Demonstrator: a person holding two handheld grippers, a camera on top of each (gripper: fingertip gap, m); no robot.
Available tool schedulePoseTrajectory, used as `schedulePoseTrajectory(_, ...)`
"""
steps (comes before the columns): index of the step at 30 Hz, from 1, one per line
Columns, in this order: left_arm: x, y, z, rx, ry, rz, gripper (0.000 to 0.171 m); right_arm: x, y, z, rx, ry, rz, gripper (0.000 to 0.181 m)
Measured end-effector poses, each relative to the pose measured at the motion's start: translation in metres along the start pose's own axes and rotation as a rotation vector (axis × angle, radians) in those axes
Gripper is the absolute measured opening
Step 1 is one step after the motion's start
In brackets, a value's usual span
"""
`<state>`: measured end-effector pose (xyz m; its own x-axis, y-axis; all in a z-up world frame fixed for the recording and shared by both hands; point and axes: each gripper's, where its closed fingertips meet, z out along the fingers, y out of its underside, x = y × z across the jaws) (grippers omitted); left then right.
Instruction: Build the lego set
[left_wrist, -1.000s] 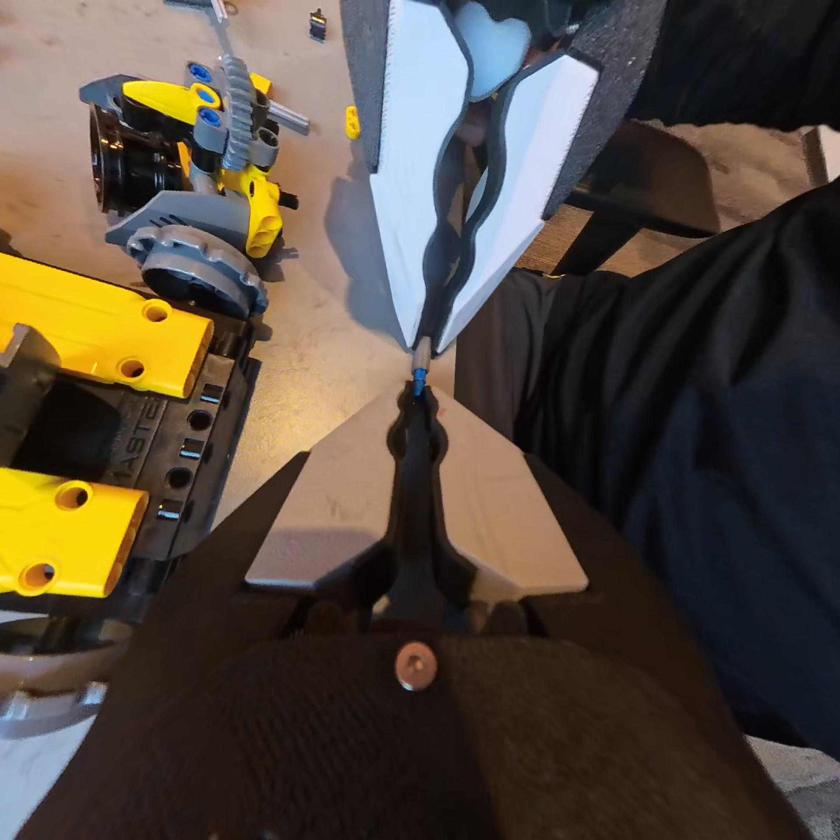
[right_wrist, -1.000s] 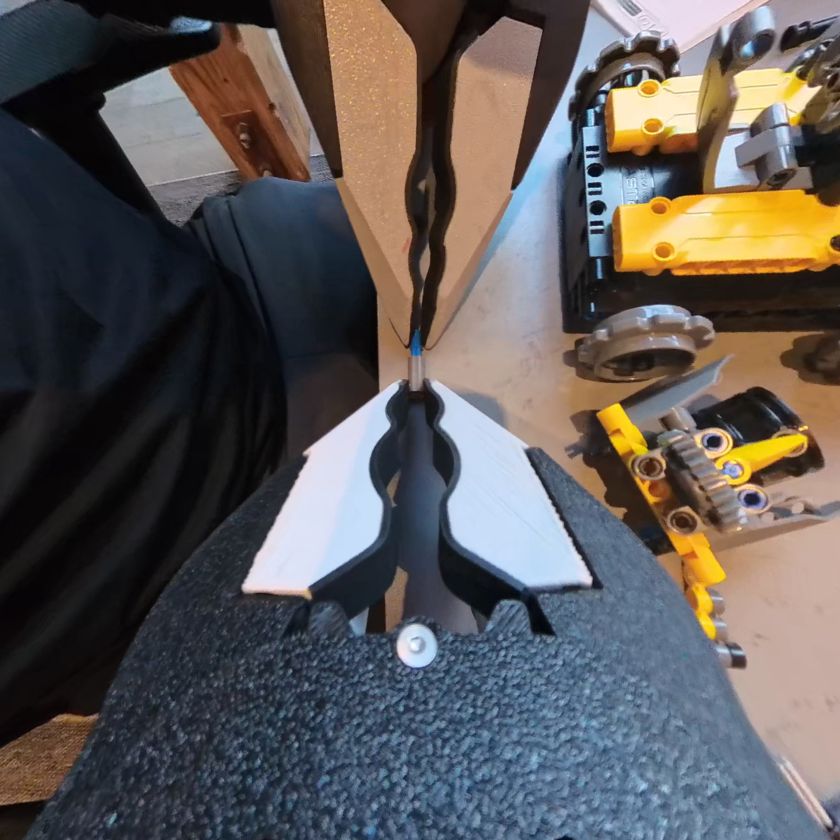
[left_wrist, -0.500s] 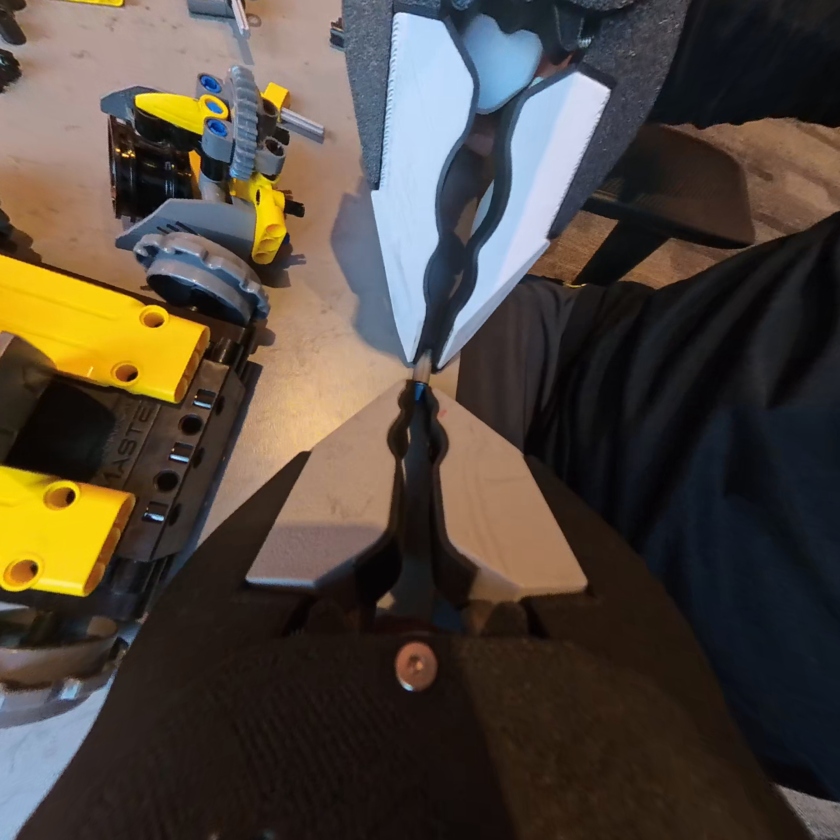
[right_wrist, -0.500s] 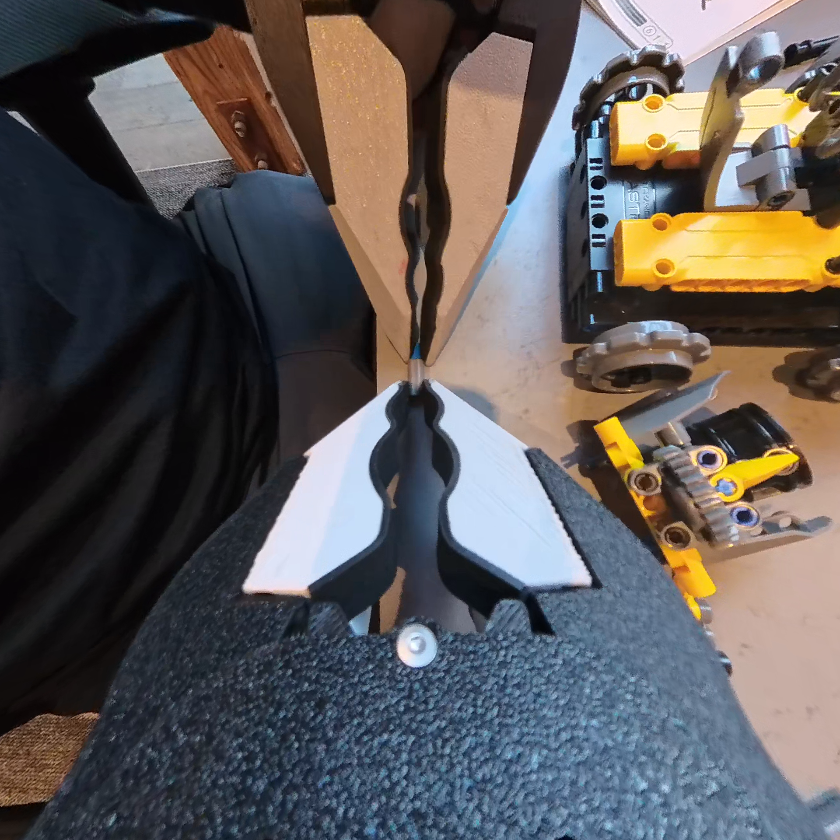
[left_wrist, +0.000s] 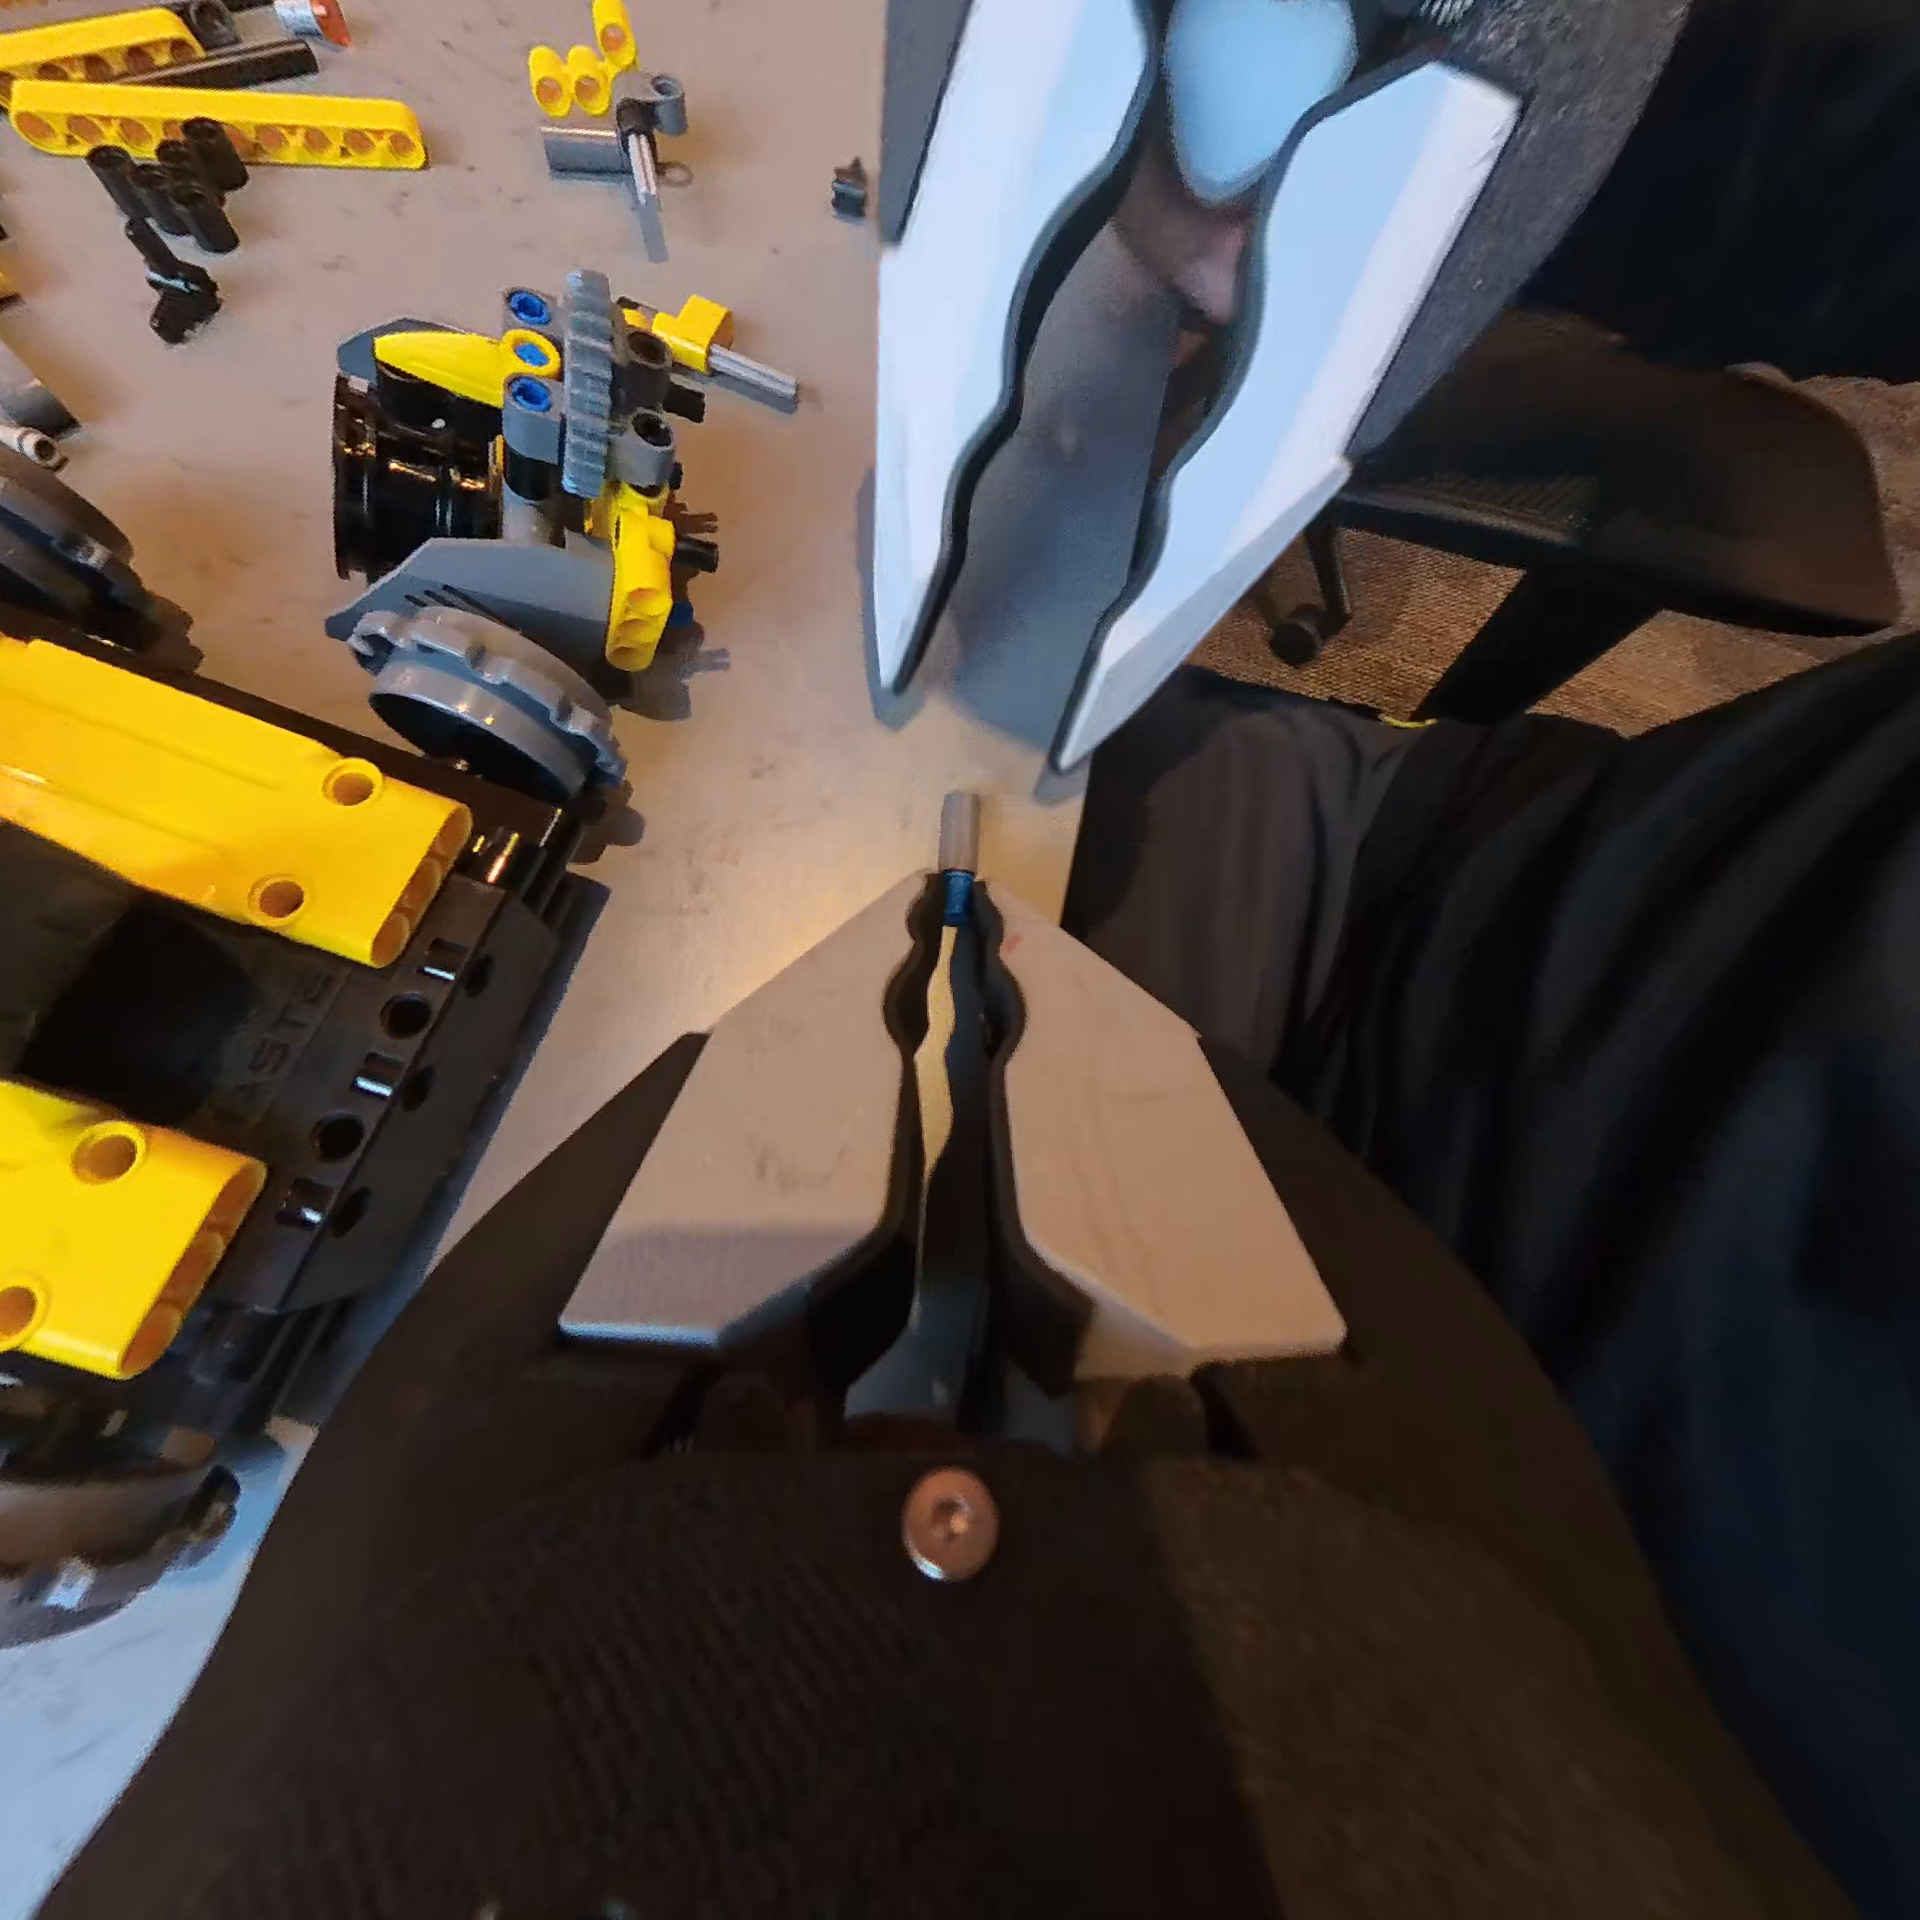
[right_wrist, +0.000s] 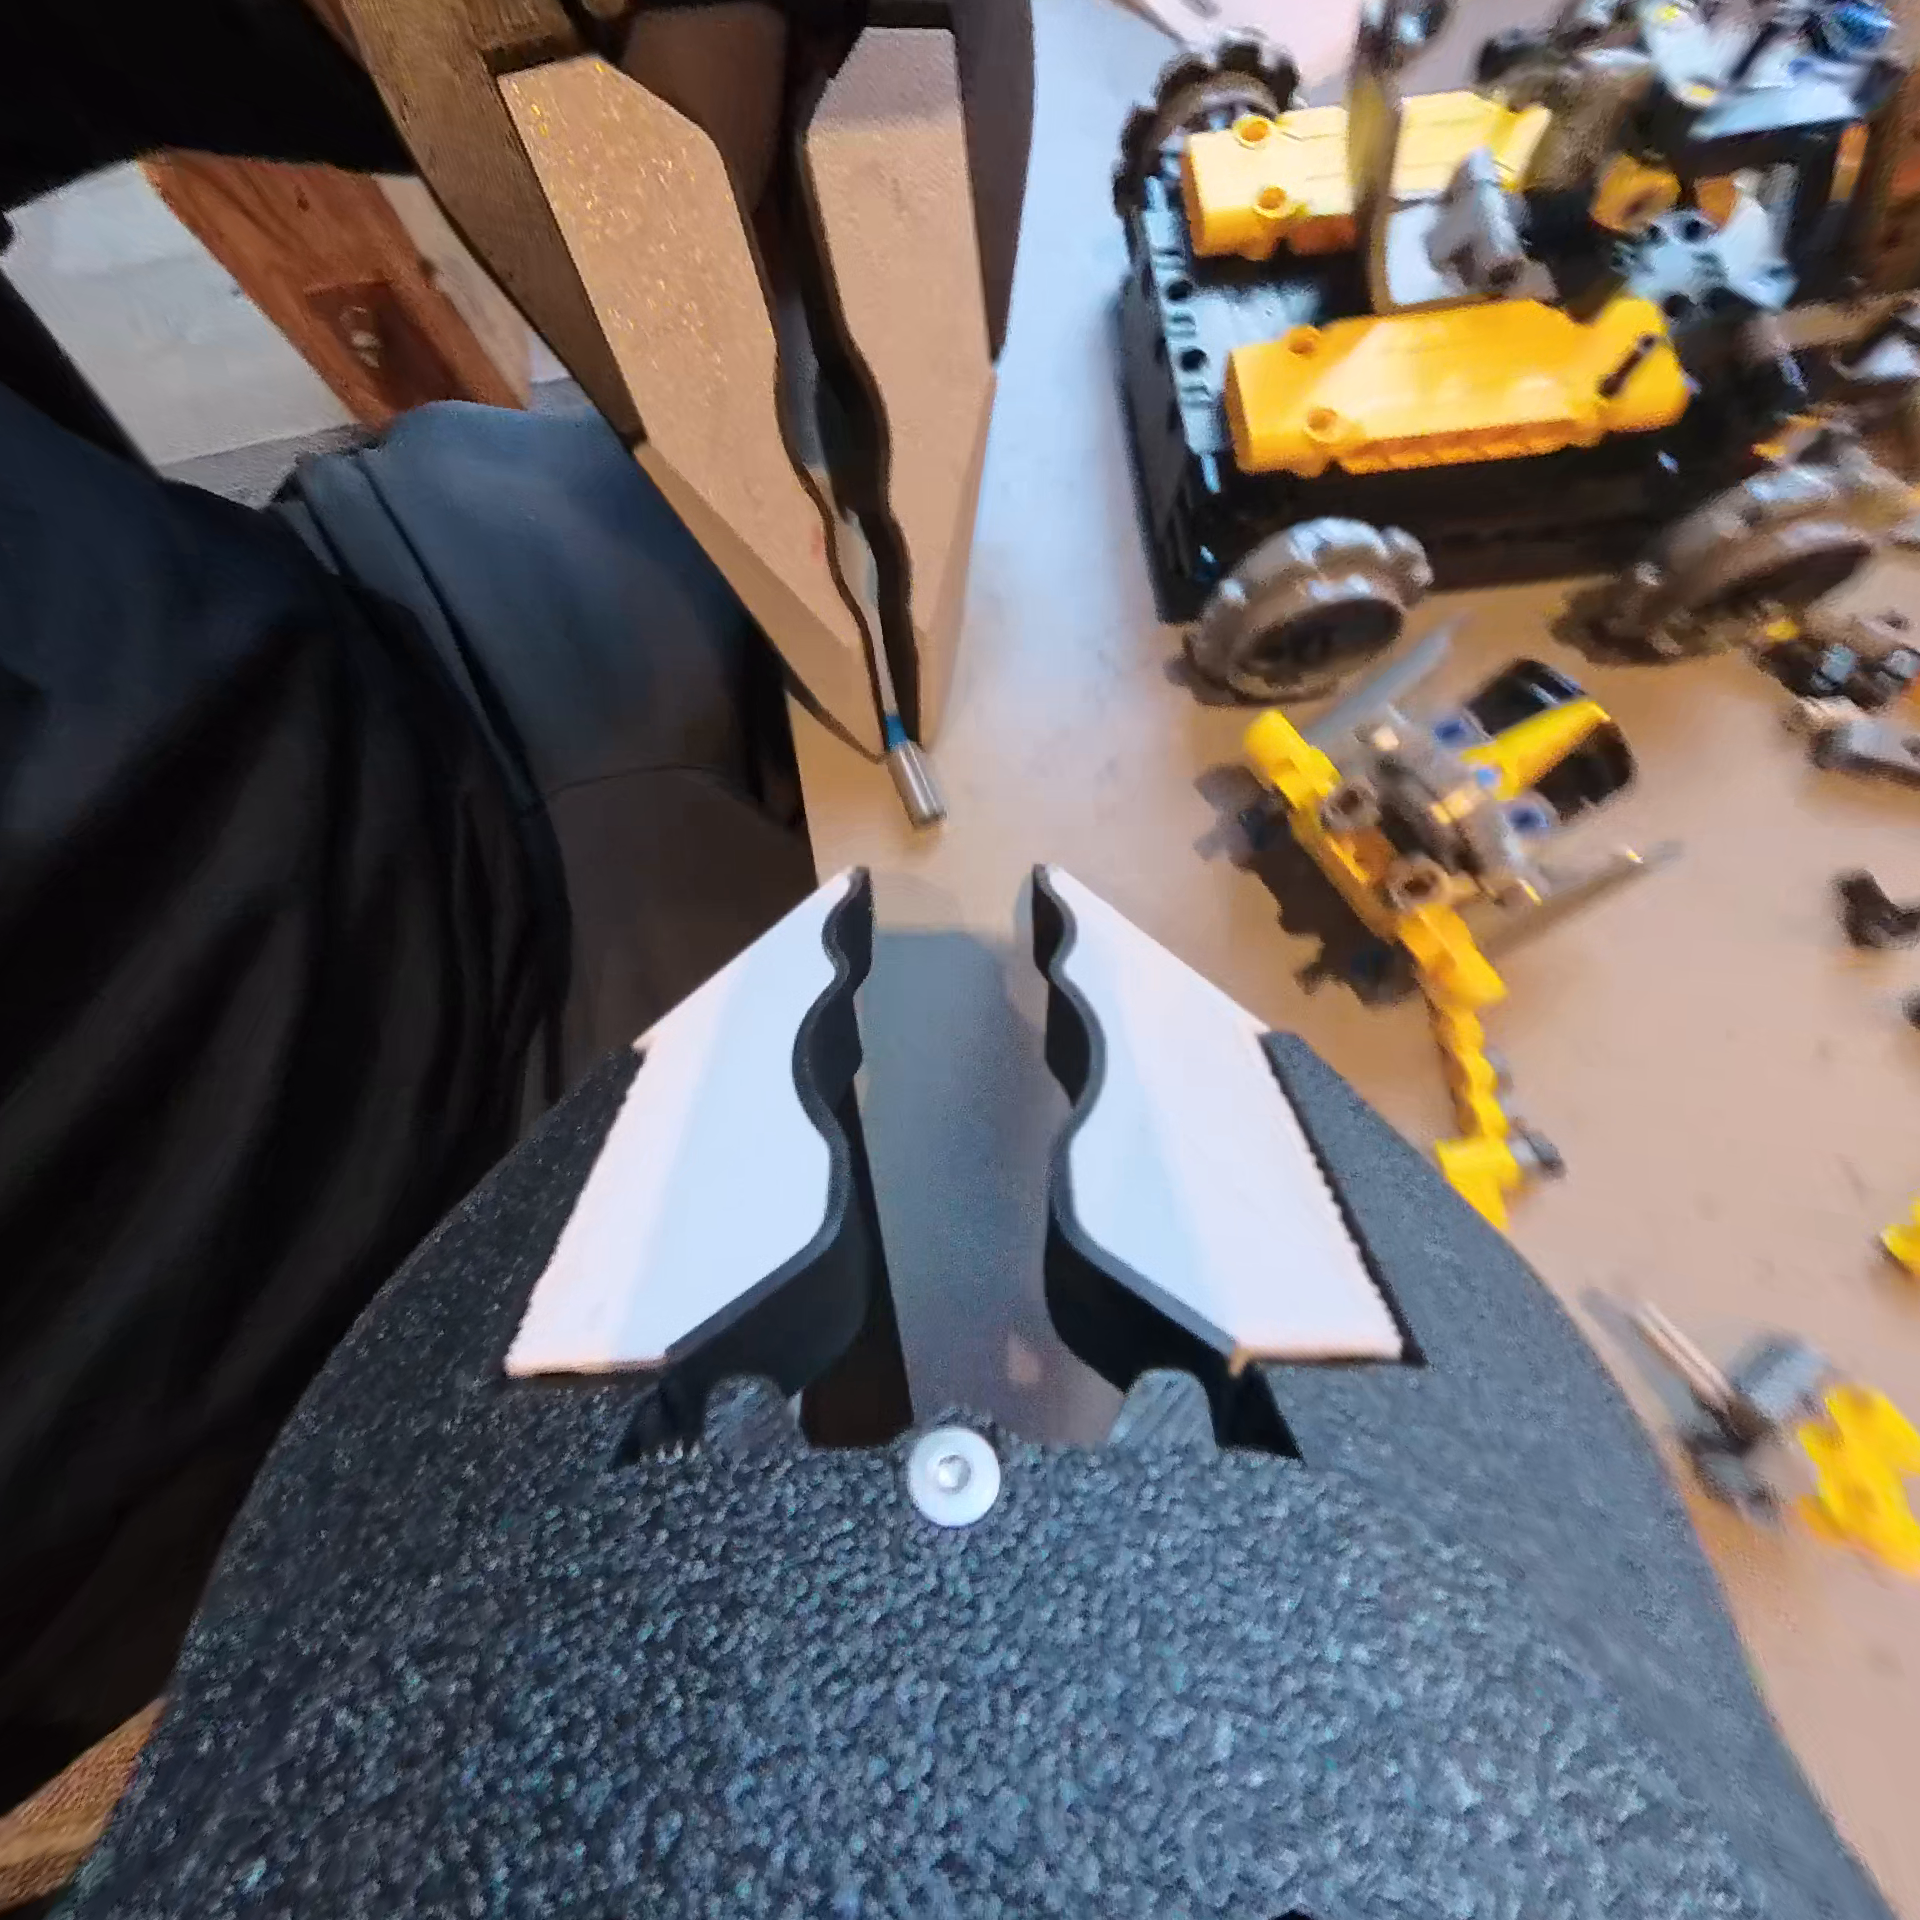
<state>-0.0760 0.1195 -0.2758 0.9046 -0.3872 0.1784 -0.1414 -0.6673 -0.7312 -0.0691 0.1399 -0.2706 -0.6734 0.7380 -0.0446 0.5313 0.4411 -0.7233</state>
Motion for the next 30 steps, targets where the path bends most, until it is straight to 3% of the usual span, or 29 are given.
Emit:
schedulePoseTrajectory(4,-0.001,-0.002,0.002,0.003,0.0,-0.01,0.003,0.035,0.025,-0.053,0.045,0.178,0.056,0.027)
schedulePoseTrajectory(7,0.0,-0.004,0.004,0.003,0.004,-0.019,0.003,0.072,0.064,-0.095,0.029,0.295,0.167,0.025)
schedulePoseTrajectory(11,0.0,-0.008,0.009,0.007,0.006,-0.033,0.007,0.094,0.104,-0.108,-0.06,0.347,0.225,0.023)
schedulePoseTrajectory(19,-0.003,-0.01,0.007,0.023,0.003,-0.078,0.02,0.091,0.091,-0.09,-0.033,0.223,0.098,0.019)
schedulePoseTrajectory(23,-0.005,-0.008,0.003,0.03,-0.018,-0.091,0.024,0.083,0.088,-0.084,-0.041,0.111,0.085,0.003)
schedulePoseTrajectory(27,-0.004,0.0,-0.009,0.069,-0.071,-0.113,0.029,0.081,0.084,-0.082,-0.026,0.135,0.085,0.003)
schedulePoseTrajectory(30,-0.002,0.01,-0.022,0.105,-0.115,-0.138,0.032,0.067,0.059,-0.08,0.031,0.139,0.074,0.003)
